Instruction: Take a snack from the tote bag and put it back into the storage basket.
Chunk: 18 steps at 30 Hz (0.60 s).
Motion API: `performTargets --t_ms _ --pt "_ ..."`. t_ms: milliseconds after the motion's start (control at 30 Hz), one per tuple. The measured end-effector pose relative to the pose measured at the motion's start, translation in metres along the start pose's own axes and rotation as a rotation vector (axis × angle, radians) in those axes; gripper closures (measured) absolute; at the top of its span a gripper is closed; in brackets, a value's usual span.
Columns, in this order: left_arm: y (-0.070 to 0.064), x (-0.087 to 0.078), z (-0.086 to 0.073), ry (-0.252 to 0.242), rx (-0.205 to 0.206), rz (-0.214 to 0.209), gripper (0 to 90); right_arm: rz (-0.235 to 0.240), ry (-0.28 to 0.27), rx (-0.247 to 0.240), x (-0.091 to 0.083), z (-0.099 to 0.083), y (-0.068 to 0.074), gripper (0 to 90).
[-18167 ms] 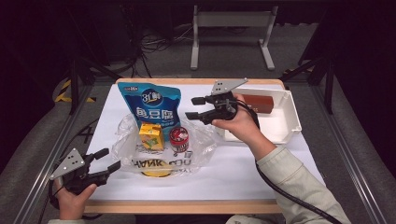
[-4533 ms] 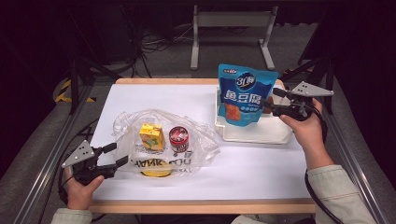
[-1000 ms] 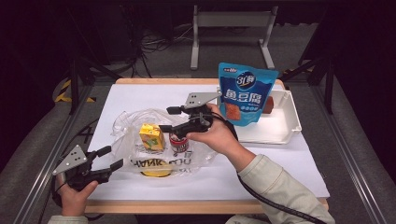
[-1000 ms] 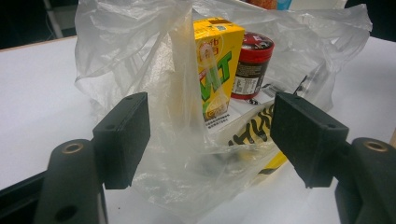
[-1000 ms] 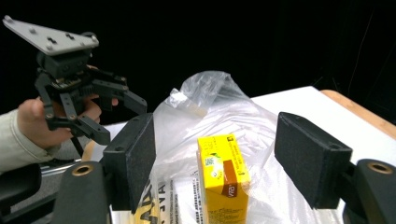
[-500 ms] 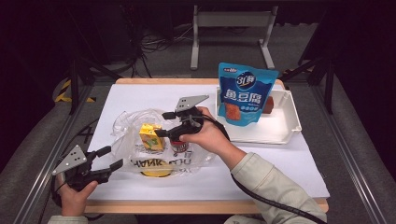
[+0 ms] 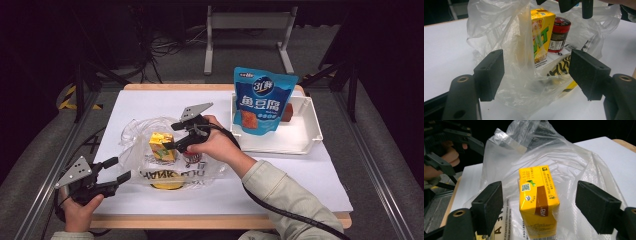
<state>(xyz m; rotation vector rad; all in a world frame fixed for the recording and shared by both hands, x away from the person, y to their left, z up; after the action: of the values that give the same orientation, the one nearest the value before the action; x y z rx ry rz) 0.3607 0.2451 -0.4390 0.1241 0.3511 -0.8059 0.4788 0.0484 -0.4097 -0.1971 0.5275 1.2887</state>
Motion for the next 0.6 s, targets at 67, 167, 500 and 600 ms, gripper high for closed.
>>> performTargets --t_ms 67,167,500,600 --pt "0.000 0.000 0.000 0.001 0.001 0.000 29.5 0.004 0.012 0.001 0.003 -0.001 0.000 22.0" --pt "0.000 0.000 0.000 0.001 0.000 0.001 29.5 0.005 0.042 -0.012 0.008 -0.005 0.001 21.8" --pt "0.000 0.000 0.000 -0.001 -0.001 0.001 29.4 0.001 0.075 -0.011 0.020 -0.011 0.001 21.3" --pt "0.000 0.000 0.000 0.001 -0.002 0.001 29.3 -0.001 0.084 -0.013 0.023 -0.013 0.001 21.4"
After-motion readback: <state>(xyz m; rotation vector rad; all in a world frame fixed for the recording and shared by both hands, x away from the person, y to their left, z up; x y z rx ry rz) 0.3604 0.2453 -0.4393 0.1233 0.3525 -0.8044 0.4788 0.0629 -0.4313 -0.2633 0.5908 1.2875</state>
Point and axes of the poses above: each handheld gripper's, and its own axes: x roughly forward along the jaws, z roughly out of its top, y roughly to its left, the point moved 8 cm from there along x, roughly forward along the jaws, and after that the axes turned 4 degrees about x, right-handed, at the moved point
